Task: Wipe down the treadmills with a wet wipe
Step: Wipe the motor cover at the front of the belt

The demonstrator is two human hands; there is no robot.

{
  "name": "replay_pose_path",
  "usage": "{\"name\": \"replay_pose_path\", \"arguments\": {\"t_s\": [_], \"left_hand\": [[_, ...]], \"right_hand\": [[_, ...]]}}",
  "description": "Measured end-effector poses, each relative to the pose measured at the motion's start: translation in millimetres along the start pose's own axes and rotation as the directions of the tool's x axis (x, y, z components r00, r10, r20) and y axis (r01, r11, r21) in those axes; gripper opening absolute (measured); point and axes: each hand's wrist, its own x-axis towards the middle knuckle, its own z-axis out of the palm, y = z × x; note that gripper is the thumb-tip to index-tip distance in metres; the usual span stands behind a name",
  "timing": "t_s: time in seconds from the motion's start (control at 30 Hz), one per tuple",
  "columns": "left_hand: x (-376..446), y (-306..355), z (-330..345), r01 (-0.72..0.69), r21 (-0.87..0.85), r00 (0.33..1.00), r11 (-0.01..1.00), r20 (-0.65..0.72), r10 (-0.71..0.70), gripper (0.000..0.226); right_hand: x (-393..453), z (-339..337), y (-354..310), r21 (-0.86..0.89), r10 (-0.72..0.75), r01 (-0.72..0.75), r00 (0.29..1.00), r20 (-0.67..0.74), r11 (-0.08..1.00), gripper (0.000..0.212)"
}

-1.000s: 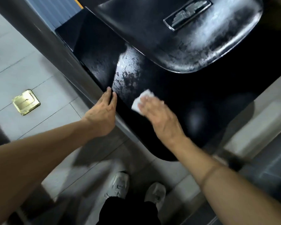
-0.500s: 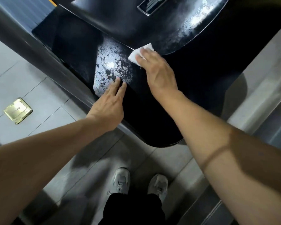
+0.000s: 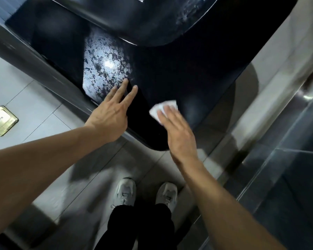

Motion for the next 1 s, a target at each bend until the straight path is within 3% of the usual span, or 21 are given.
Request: {"name": "replay_pose_path", "arguments": {"t_s": [0.07,0.17,0.3,0.43,0.5,0.57,0.63,0.73,0.8,0.83,0.9,1.0], "left_hand": [[1.0,0.4,5.9,0.013,0.014,1.000,1.000,0.013,-0.013,0.087],[4.2,-0.7,11.6,0.040,0.009,0.998,0.999,0.049,-0.041,0.089],[4.8,-2.3,8.8,0.015,0.012,0.998,1.000,0.057,-0.016,0.086],[2.9,2.9,10.2,0.019,0.040,0.996,0.999,0.090,-0.022,0.087],[2.8,6.3,11.7,0.027,0.056,0.996,0.998,0.086,-0.031,0.087],[2.8,8.3,13.9,0.027,0.066,0.997,0.997,0.075,-0.032,0.086],[2.2,7.8,13.1,0.026,0.062,0.999,0.998,0.026,-0.028,0.083],[6.4,7.2,7.8,-0.038,0.061,0.996,0.997,-0.084,0.044,0.072],[13.8,10.9,2.2,-0.090,0.069,0.988,0.994,-0.123,0.098,0.070],[18.6,12.6,-1.1,-0.087,0.061,0.988,0.994,-0.126,0.094,0.070],[31.4,14.2,-6.7,-0.093,0.070,0.987,0.993,-0.125,0.102,0.072],[52.2,17.1,-11.4,-0.161,0.138,0.978,0.977,-0.113,0.177,0.074]], "right_hand": [[68.6,-0.8,-5.3,-0.045,0.035,-0.037,0.999,-0.038,0.998,0.050],[143.1,-6.0,-22.1,-0.158,0.079,-0.076,0.997,0.013,0.984,0.052],[91.0,0.5,-25.5,-0.181,0.191,-0.194,0.981,-0.036,0.964,0.058],[-25.1,7.2,-29.3,-0.022,0.564,-0.566,0.823,-0.066,0.824,0.068],[-37.5,12.8,-33.5,0.043,0.671,-0.670,0.741,-0.007,0.741,0.072],[-14.2,13.8,-28.6,0.078,0.716,-0.712,0.695,-0.058,0.698,0.074],[25.2,12.3,-21.3,0.033,0.648,-0.651,0.748,-0.144,0.758,0.072],[92.7,7.0,-22.1,-0.116,0.317,-0.321,0.947,-0.047,0.940,0.068],[115.8,1.6,-17.7,-0.180,0.118,-0.109,0.992,0.038,0.978,0.066],[116.5,-1.1,-11.0,-0.183,0.084,-0.076,0.996,0.036,0.980,0.064],[95.6,-4.7,4.0,-0.119,0.221,-0.228,0.973,-0.071,0.966,0.061],[43.8,-3.5,10.5,0.137,0.635,-0.620,0.753,-0.173,0.773,0.064]]}}
